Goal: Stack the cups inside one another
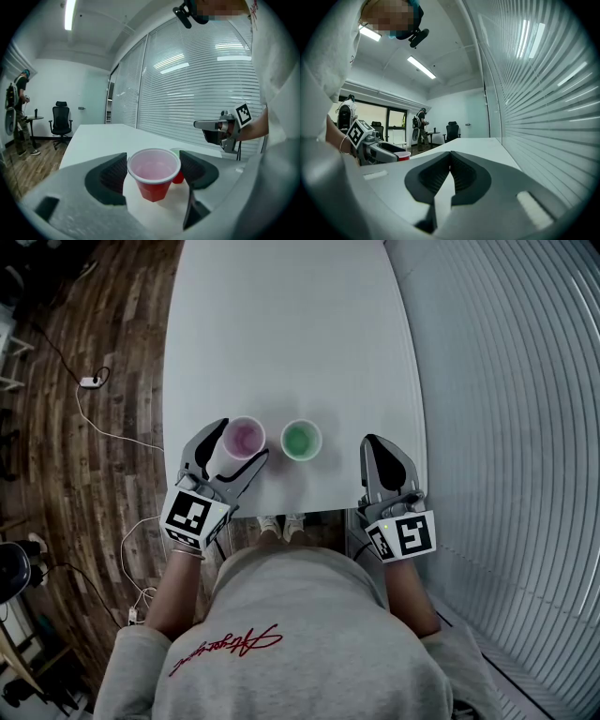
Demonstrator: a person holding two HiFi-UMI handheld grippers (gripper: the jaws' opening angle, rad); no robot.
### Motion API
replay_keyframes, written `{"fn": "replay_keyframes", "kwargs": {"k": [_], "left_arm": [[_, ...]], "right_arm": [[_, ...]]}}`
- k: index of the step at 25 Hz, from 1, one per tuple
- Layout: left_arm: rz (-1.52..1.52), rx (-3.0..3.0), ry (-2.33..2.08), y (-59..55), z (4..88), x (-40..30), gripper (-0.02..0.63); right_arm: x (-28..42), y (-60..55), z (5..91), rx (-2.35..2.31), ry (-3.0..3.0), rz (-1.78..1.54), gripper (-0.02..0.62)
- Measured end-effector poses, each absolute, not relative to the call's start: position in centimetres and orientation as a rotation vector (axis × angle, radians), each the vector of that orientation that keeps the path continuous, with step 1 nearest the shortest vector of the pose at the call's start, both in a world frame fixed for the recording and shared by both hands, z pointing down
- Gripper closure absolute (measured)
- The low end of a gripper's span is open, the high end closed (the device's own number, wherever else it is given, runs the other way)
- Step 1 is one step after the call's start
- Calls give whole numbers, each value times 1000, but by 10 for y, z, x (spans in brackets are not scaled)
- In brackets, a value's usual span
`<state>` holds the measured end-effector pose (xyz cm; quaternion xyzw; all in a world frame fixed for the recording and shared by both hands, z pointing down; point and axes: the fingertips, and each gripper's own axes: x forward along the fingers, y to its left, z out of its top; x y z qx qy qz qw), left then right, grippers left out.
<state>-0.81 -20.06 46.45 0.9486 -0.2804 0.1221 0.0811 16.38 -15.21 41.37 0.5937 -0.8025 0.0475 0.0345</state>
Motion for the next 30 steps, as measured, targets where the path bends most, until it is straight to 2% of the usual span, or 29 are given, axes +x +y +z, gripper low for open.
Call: {"fn": "replay_keyframes", "kwargs": {"k": [18, 30], "left_arm": [[253, 2927, -771, -189, 397, 20, 258], [233, 3004, -677, -173, 398, 54, 258]], "right_arm": [[170, -148, 419, 1854, -2477, 139, 609], [185, -128, 428, 1920, -2437, 142, 609]]}}
